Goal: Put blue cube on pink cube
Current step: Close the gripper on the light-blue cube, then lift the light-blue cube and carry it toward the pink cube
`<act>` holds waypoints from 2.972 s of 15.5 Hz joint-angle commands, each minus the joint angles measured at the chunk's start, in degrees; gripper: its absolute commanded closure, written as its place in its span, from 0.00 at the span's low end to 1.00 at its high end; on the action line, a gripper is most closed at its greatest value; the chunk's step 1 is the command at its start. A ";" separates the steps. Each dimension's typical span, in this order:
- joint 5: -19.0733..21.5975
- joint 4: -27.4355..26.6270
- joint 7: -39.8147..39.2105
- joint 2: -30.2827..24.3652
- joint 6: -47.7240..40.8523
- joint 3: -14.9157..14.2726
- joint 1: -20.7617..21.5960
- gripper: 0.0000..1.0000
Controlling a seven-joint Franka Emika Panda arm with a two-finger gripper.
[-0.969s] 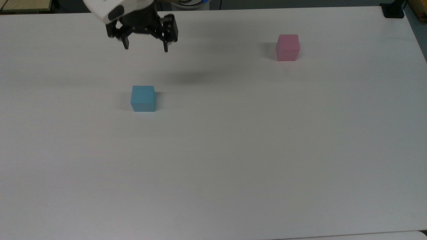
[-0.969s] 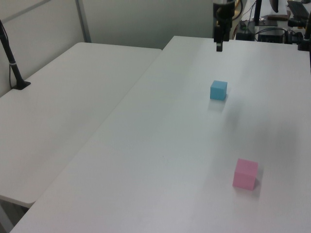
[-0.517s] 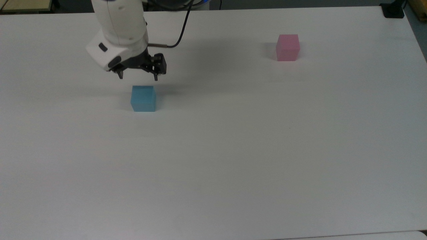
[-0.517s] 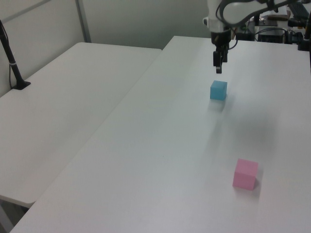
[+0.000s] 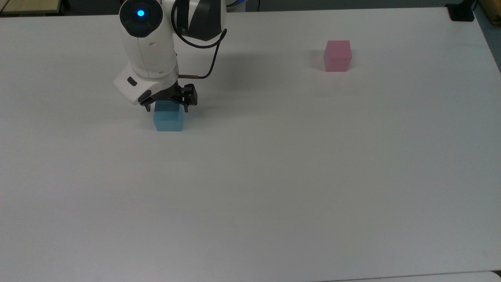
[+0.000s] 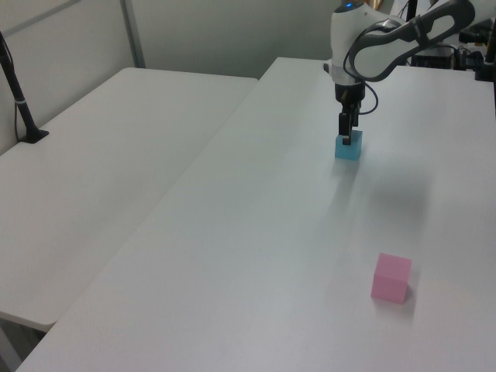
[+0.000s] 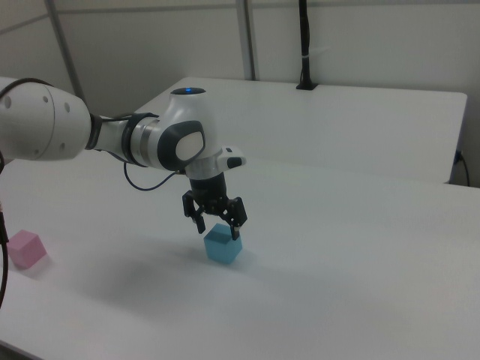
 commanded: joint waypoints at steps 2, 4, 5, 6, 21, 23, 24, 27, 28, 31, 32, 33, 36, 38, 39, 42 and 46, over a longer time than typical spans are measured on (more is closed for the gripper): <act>-0.71 -2.01 -1.52 -0.45 1.47 0.06 -1.06 0.00; -0.80 -1.74 -1.52 0.43 1.82 0.14 -1.51 0.00; -0.71 -1.31 -1.43 0.96 1.82 0.14 -1.51 0.00; -0.45 -1.13 -1.34 1.14 2.17 0.14 -1.60 0.00; 0.52 7.38 -0.64 -1.93 -7.99 0.58 -0.90 0.84; 0.61 12.56 -0.55 -3.86 -15.02 0.67 -0.72 0.83; 0.61 15.72 -0.55 -4.22 -18.71 0.59 -0.46 0.83; 1.83 24.60 -0.55 -4.31 -28.39 0.58 -0.02 0.82; 2.88 25.50 -0.46 -4.48 -29.72 0.50 -0.02 0.82; 3.07 25.24 1.90 -5.45 -29.47 0.58 1.38 0.82; 3.07 25.15 3.04 -5.45 -29.21 0.58 2.26 0.81; 3.07 25.15 4.44 -5.45 -28.86 0.58 3.75 0.81; 2.98 24.80 10.06 -5.45 -26.92 0.58 8.84 0.81; 3.15 24.80 13.32 -5.45 -26.48 0.58 12.45 0.81; 3.15 24.80 14.81 -5.45 -26.48 0.58 14.12 0.81; 3.15 24.71 21.31 -5.63 -26.48 0.67 20.18 0.81; 3.68 24.71 28.26 -5.89 -26.57 0.67 27.56 0.81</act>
